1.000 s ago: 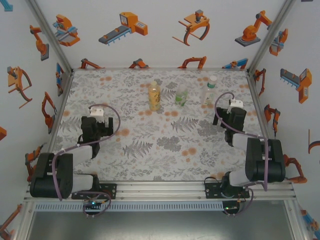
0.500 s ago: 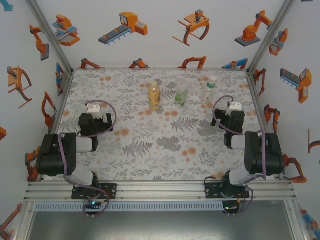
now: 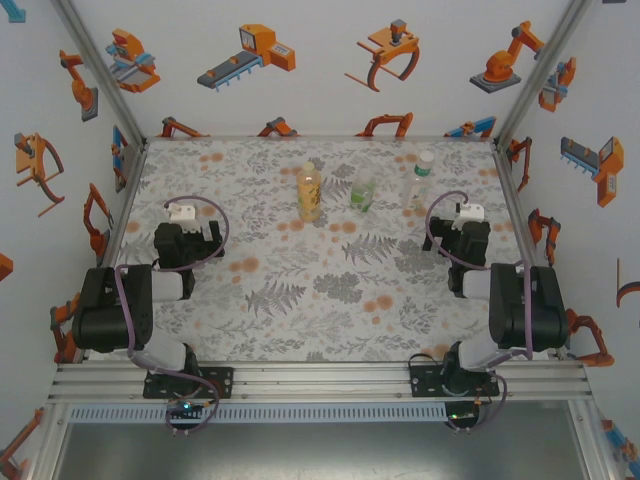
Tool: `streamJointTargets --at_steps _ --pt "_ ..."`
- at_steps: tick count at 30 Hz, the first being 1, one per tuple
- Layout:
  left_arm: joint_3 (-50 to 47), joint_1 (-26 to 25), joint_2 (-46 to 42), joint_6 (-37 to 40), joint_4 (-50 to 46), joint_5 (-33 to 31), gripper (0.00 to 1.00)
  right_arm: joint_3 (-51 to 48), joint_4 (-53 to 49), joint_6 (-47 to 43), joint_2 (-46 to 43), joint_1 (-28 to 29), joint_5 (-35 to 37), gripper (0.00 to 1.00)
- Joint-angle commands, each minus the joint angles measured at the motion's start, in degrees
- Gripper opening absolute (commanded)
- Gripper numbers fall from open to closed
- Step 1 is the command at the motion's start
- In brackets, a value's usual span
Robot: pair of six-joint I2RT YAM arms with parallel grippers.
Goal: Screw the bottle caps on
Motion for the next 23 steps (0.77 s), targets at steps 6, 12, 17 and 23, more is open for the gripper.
streamJointTargets --at_steps 6,12,17,23 --pt "1.11 0.23 -0.26 -1.04 0.21 0.94 0.97 -0.46 2.31 0.25 0.32 -0.27 -0.35 0.99" --pt "1.11 0.18 -0.24 -1.07 0.22 0.94 0.97 -0.44 2.31 0.25 0.26 -0.28 -0.35 0.99" --pt "1.11 0.22 -0.25 -1.06 0.22 0.97 0.97 0.01 1.73 -0.27 0.3 -0.11 -1.1 0.99" --pt "1.11 0.19 -0.25 -1.04 0.21 0.95 0.97 -0.35 2.14 -0.45 0.25 0.04 -1.19 0.99"
